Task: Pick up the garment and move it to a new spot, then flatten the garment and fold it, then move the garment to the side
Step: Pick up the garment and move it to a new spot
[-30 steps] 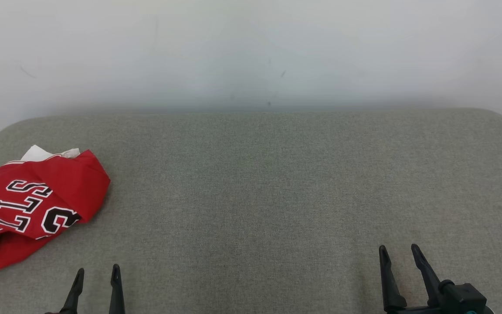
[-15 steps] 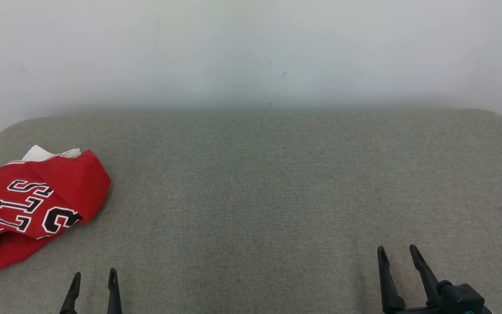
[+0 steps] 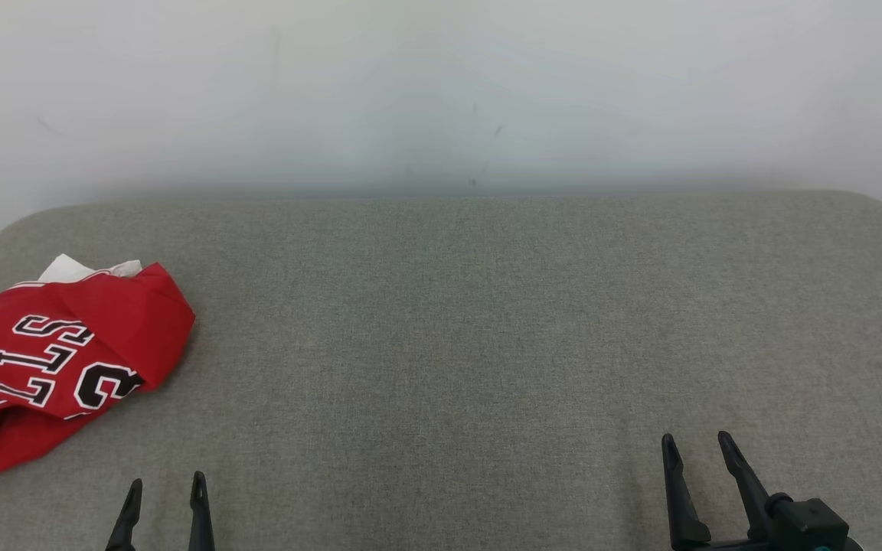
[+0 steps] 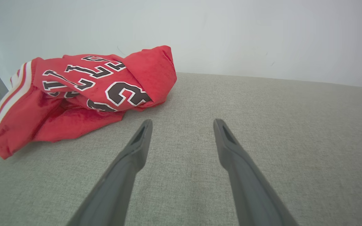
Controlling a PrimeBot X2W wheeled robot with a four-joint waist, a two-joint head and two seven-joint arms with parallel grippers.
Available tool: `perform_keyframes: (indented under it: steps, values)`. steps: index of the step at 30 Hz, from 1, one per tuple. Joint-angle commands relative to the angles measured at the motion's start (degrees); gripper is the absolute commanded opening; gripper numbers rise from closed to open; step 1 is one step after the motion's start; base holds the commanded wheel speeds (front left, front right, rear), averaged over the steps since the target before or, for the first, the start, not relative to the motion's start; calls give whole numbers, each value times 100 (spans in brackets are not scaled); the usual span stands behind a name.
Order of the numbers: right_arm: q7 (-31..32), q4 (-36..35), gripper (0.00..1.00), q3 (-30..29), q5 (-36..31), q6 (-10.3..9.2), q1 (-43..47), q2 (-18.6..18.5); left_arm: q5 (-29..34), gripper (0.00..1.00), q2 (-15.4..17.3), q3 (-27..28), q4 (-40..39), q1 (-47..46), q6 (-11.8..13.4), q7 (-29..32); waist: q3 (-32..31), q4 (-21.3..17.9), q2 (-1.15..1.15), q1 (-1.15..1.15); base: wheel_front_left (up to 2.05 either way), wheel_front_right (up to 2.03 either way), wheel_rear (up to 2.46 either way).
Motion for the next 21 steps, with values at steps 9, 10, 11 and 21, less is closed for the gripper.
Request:
perform_keyframes:
  steps: [9,10,11,21]
  values:
    - [-12,18,100,36,5,-12,96,-9,49,100,20,55,64,-44,34,-13,-21,148,0,0,0,0,0]
    - [-12,29,100,35,5,-12,111,-9,45,100,17,43,77,-52,34,-13,-31,198,0,0,0,0,0]
    - [-12,37,100,21,-8,-12,119,-10,67,100,18,35,77,-61,56,-13,-39,253,0,0,0,0,0]
    - [-11,34,100,83,-33,-12,162,-7,65,100,18,-38,22,45,203,-13,-95,837,0,0,0,0,0]
